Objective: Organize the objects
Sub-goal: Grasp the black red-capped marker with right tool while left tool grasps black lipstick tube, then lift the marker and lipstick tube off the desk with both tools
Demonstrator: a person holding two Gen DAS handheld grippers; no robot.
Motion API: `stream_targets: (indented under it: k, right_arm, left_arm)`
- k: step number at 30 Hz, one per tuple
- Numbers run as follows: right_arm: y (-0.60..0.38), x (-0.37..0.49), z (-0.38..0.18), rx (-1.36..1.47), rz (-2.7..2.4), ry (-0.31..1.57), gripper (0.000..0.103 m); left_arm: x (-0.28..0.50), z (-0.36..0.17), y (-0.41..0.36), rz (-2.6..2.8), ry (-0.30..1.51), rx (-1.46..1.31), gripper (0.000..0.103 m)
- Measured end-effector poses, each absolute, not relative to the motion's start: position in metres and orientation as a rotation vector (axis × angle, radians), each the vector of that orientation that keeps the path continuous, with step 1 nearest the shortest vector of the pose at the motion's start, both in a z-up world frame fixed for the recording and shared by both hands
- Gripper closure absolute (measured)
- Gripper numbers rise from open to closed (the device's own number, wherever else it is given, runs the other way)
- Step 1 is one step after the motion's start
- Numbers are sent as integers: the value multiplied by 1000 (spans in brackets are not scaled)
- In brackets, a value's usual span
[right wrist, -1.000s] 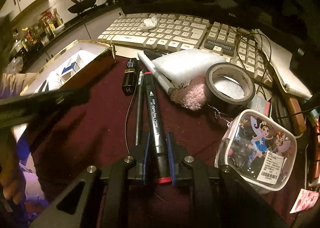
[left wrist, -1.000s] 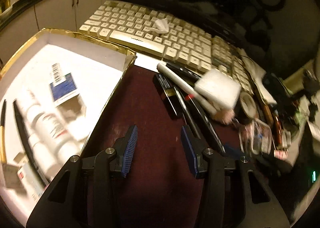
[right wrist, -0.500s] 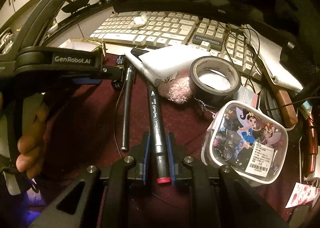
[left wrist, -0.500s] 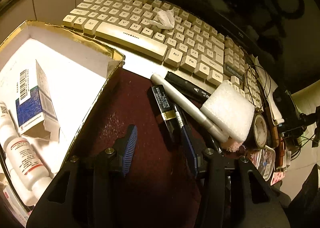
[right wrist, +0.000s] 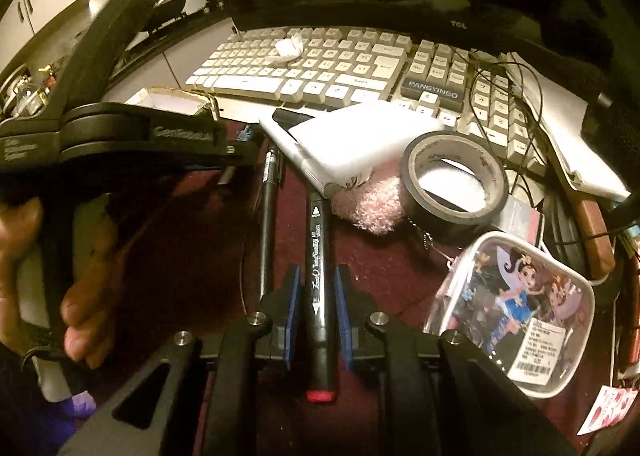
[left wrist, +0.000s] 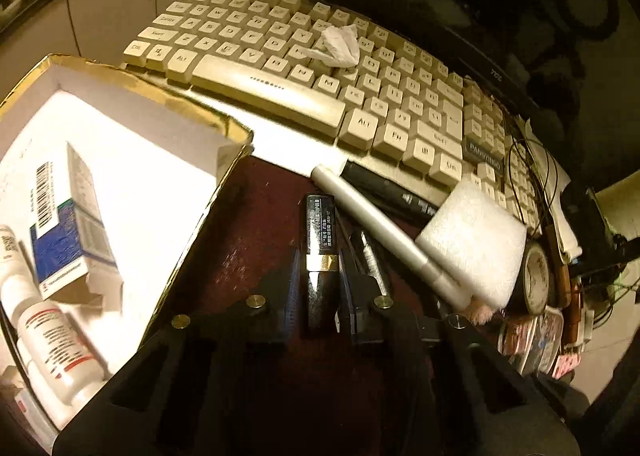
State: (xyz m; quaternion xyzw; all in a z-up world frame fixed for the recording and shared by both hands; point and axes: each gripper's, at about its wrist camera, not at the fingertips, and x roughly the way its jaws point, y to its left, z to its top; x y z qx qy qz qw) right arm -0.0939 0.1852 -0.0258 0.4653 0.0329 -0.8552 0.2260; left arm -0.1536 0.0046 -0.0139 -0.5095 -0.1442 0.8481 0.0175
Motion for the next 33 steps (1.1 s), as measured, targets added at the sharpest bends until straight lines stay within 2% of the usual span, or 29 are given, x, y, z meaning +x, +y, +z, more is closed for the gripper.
stream_targets:
  k: [6,12,18,24,33]
  right_arm:
    - [185,-97,-26,1271,-2380,91,86]
    - [179,-93,-26,1250,-2405,170,89]
    - [182,-84,-24,1269,-2370,156,89]
    - [184,-90,-24,1283,-2368,108,88]
    - [174,-96,-25,1260,-2385,162,90]
  left_arm:
    - [-123,-13,0,2599,-427,-1612,85]
    - [-85,-14,11,2576,-286,-1608,85]
    - [-54,-13,10,2564,-257,-1584,85]
    - [-49,-13,13,2572,-239,-1564,85]
    - [-47,-13,11,2583,-229,-1551,85]
